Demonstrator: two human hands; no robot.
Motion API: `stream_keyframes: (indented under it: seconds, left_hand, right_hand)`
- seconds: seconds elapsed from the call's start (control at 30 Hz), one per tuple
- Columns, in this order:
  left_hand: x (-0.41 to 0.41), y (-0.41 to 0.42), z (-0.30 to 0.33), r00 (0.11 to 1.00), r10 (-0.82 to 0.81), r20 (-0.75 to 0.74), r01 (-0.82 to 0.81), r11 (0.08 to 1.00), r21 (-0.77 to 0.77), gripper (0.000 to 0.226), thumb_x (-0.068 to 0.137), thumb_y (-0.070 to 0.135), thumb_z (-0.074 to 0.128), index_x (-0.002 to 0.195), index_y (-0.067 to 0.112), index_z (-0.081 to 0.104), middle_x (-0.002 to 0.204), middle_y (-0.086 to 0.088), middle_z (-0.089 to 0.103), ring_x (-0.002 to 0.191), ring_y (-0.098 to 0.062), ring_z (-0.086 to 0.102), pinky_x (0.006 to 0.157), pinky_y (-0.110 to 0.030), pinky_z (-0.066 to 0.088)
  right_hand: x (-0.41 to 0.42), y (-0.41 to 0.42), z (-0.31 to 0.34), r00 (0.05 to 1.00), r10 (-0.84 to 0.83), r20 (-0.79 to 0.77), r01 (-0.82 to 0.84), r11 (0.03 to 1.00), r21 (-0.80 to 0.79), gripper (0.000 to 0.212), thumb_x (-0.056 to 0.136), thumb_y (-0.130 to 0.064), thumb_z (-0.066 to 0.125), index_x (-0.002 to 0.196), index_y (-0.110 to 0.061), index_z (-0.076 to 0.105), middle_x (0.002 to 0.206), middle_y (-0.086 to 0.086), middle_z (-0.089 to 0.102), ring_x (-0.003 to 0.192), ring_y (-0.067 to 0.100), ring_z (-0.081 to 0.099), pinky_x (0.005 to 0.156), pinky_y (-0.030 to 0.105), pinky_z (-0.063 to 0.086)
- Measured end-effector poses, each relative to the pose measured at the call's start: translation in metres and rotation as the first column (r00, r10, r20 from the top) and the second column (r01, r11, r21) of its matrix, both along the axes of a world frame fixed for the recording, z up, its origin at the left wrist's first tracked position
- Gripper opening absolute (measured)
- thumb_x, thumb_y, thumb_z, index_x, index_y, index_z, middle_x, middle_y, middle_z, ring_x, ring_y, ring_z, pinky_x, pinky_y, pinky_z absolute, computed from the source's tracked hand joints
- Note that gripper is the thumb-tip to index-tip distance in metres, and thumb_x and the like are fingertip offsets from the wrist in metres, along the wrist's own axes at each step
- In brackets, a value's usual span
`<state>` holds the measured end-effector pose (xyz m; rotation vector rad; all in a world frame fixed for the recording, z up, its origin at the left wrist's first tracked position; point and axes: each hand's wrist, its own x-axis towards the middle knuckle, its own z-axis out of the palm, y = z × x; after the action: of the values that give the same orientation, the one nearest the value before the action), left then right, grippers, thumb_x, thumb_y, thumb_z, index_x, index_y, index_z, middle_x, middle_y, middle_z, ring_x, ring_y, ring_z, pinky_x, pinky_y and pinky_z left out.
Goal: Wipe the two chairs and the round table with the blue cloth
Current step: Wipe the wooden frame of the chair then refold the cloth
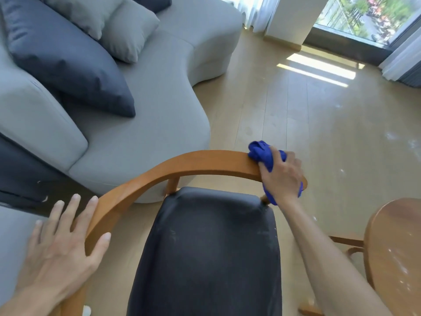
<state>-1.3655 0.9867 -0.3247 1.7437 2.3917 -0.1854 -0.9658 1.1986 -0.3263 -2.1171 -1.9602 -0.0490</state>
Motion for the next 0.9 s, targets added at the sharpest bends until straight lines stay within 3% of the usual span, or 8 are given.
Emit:
stream_keyframes:
  seconds: [0.1, 0.17, 0.27, 0.43, 0.53, 0.63, 0.8, 0.9]
  left_hand:
    - [0.002, 0.0, 0.005, 1.0, 0.003, -0.003, -0.003, 1.0, -0.012, 0.081, 0.08, 0.068, 0.027, 0.152, 0.032, 0.02, 0.155, -0.009, 0.029, 0.142, -0.034, 0.024, 0.106, -0.06, 0.028]
    - [0.005, 0.0, 0.011, 1.0, -0.002, 0.011, 0.002, 1.0, -0.014, 0.081, 0.08, 0.068, 0.028, 0.151, 0.03, 0.024, 0.154, -0.009, 0.031, 0.141, -0.035, 0.026, 0.105, -0.061, 0.031]
    - [0.009, 0.0, 0.022, 1.0, -0.015, 0.023, 0.015, 1.0, -0.002, 0.08, 0.081, 0.066, 0.029, 0.15, 0.025, 0.032, 0.152, -0.012, 0.037, 0.139, -0.036, 0.032, 0.105, -0.061, 0.032]
    - [0.018, 0.024, 0.033, 0.999, -0.032, 0.044, 0.03, 0.999, 0.045, 0.079, 0.082, 0.064, 0.024, 0.148, 0.022, 0.037, 0.154, -0.012, 0.033, 0.143, -0.034, 0.027, 0.111, -0.057, 0.026]
    - [0.023, 0.038, 0.027, 0.999, -0.017, 0.036, 0.017, 1.0, 0.023, 0.085, 0.08, 0.068, 0.01, 0.153, 0.026, 0.021, 0.159, -0.008, 0.022, 0.147, -0.03, 0.017, 0.116, -0.052, 0.017]
    - [0.023, 0.041, 0.022, 1.0, -0.017, -0.009, 0.017, 1.0, 0.0, 0.084, 0.083, 0.068, 0.015, 0.152, 0.022, 0.026, 0.155, -0.011, 0.031, 0.144, -0.033, 0.025, 0.113, -0.055, 0.025]
    - [0.023, 0.042, 0.022, 0.999, 0.003, -0.033, -0.005, 0.999, -0.052, 0.081, 0.083, 0.065, 0.025, 0.148, 0.017, 0.038, 0.147, -0.015, 0.043, 0.137, -0.037, 0.037, 0.107, -0.057, 0.033]
    - [0.023, 0.043, 0.022, 0.999, 0.018, -0.033, -0.02, 0.998, -0.053, 0.081, 0.083, 0.065, 0.025, 0.148, 0.018, 0.038, 0.147, -0.014, 0.043, 0.137, -0.036, 0.037, 0.107, -0.057, 0.034]
  right_hand:
    - [0.057, -0.015, 0.0, 0.956, -0.271, -0.111, 0.271, 0.963, -0.016, 0.048, 0.092, -0.039, 0.057, 0.132, -0.014, 0.05, 0.116, 0.023, 0.05, 0.104, 0.043, 0.048, 0.088, 0.049, 0.043]
    - [0.067, -0.016, -0.001, 0.844, -0.439, -0.306, 0.43, 0.897, -0.102, 0.049, 0.092, -0.039, 0.056, 0.133, -0.012, 0.048, 0.122, 0.024, 0.048, 0.112, 0.044, 0.047, 0.094, 0.048, 0.04]
    - [0.057, -0.013, 0.0, 0.817, -0.485, -0.313, 0.481, 0.872, -0.096, 0.048, 0.092, -0.038, 0.056, 0.132, -0.011, 0.048, 0.126, 0.025, 0.046, 0.115, 0.045, 0.044, 0.097, 0.05, 0.038]
    - [0.036, -0.005, 0.004, 0.924, -0.38, -0.051, 0.38, 0.925, 0.003, 0.043, 0.092, -0.035, 0.057, 0.123, -0.005, 0.053, 0.114, 0.028, 0.051, 0.108, 0.046, 0.045, 0.092, 0.054, 0.038]
    - [0.012, 0.007, 0.004, 0.949, -0.316, -0.025, 0.316, 0.949, -0.001, 0.043, 0.092, -0.037, 0.055, 0.121, -0.005, 0.054, 0.111, 0.027, 0.052, 0.101, 0.044, 0.048, 0.089, 0.051, 0.039]
    - [-0.043, 0.019, 0.0, 0.981, -0.192, -0.012, 0.192, 0.981, -0.014, 0.043, 0.092, -0.04, 0.053, 0.123, -0.011, 0.051, 0.111, 0.02, 0.052, 0.097, 0.038, 0.05, 0.085, 0.046, 0.041]
    - [-0.186, 0.005, -0.008, 0.987, 0.155, -0.038, -0.156, 0.988, -0.008, 0.041, 0.087, -0.038, 0.057, 0.122, -0.017, 0.055, 0.105, 0.012, 0.057, 0.088, 0.03, 0.052, 0.077, 0.039, 0.042]
    - [-0.254, -0.025, -0.013, 0.9, 0.432, -0.053, -0.431, 0.902, 0.027, 0.039, 0.077, -0.037, 0.063, 0.111, -0.018, 0.061, 0.094, 0.008, 0.06, 0.078, 0.028, 0.054, 0.07, 0.036, 0.041]
